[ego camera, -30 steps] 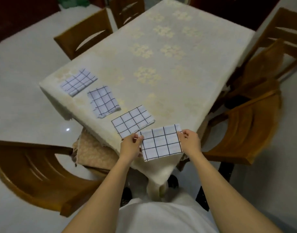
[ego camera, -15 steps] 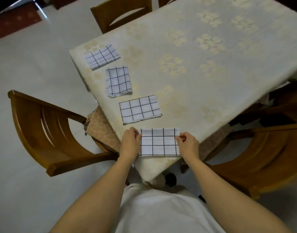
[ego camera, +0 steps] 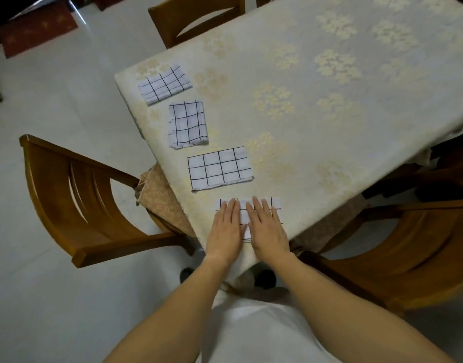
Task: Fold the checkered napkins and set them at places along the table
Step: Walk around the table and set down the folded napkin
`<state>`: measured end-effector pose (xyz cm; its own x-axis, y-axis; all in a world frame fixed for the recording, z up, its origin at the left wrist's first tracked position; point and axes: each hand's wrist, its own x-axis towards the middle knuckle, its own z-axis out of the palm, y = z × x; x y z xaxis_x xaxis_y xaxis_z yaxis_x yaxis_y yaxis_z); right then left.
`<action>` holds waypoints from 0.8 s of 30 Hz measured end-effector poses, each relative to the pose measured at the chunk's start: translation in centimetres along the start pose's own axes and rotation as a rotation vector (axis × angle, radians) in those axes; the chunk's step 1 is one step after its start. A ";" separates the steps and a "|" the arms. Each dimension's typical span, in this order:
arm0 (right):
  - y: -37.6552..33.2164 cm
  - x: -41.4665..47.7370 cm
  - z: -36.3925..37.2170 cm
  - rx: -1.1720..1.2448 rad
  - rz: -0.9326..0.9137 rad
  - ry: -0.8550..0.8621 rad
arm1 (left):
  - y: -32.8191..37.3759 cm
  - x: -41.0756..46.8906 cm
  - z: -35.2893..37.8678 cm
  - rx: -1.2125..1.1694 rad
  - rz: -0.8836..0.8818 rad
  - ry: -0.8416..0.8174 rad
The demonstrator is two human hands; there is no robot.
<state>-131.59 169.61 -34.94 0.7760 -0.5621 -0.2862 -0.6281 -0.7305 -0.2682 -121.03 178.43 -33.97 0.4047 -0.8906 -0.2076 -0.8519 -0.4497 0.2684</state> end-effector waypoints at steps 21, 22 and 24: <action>-2.3 0.3 -5.0 0.189 0.065 0.108 | -4.7 -1.8 -6.3 0.070 -0.131 0.001; -3.7 0.4 -5.7 0.208 0.051 0.148 | -5.1 -2.0 -7.6 0.055 -0.116 0.032; -6.9 0.7 -7.3 0.248 0.021 0.197 | -6.7 -2.8 -10.2 0.018 -0.106 0.112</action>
<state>-126.33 171.41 -26.62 0.7438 -0.6581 -0.1166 -0.6204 -0.6149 -0.4869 -113.08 183.21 -25.62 0.5265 -0.8406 -0.1276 -0.8077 -0.5414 0.2336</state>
